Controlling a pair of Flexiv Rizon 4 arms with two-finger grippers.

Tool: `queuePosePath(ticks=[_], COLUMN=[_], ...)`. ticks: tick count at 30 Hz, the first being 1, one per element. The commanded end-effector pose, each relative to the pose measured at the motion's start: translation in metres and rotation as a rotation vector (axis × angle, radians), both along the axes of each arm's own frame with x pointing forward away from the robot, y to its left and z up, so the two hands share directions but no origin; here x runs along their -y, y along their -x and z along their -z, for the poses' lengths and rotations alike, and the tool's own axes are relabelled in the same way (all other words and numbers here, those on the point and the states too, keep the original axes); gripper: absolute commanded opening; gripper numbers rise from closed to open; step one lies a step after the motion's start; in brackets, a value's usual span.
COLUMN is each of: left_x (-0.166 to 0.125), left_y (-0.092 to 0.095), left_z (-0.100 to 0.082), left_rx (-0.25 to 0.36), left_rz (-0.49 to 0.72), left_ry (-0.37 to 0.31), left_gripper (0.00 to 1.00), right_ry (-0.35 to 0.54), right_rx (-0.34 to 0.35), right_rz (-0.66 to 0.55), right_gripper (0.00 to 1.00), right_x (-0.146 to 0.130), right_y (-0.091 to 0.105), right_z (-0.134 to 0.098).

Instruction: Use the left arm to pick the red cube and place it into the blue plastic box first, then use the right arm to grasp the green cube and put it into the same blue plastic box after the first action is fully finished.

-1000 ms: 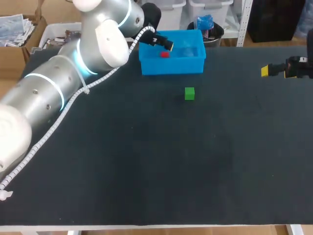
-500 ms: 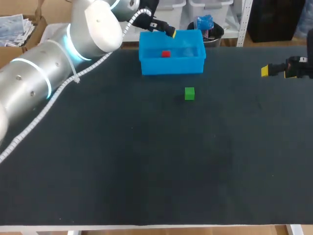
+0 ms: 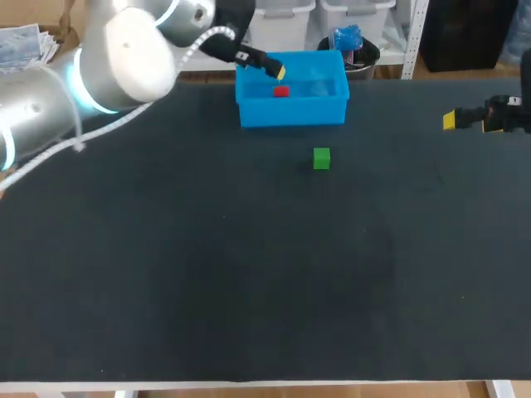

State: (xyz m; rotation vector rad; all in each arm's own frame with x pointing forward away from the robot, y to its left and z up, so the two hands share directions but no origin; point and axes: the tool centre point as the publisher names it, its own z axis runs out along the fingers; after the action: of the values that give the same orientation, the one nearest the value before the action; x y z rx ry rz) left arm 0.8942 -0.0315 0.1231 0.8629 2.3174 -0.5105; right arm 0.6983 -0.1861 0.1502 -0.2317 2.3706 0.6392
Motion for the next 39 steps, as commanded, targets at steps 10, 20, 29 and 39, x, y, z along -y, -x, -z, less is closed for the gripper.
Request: queuePosePath(ticks=[10, 20, 29, 39], left_x=[-0.132, -0.153, -0.158, -0.157], left_y=[0.147, 0.187, 0.190, 0.187], left_z=[-0.016, -0.012, -0.008, -0.009], left_rx=[0.176, 0.156, 0.146, 0.131], left_rz=[0.005, 0.041, 0.074, 0.073], left_ry=[0.181, 0.203, 0.206, 0.205], left_gripper=[1.00, 1.00, 1.00, 1.00], right_ry=[0.003, 0.003, 0.003, 0.041], right_rx=[-0.001, -0.001, -0.001, -0.006], right_rz=[0.001, 0.001, 0.001, -0.004], right_gripper=[1.00, 1.00, 1.00, 1.00], right_x=[-0.001, -0.001, -0.001, -0.007], right_y=[0.000, 0.000, 0.000, -0.006], right_z=[0.000, 0.000, 0.000, -0.002])
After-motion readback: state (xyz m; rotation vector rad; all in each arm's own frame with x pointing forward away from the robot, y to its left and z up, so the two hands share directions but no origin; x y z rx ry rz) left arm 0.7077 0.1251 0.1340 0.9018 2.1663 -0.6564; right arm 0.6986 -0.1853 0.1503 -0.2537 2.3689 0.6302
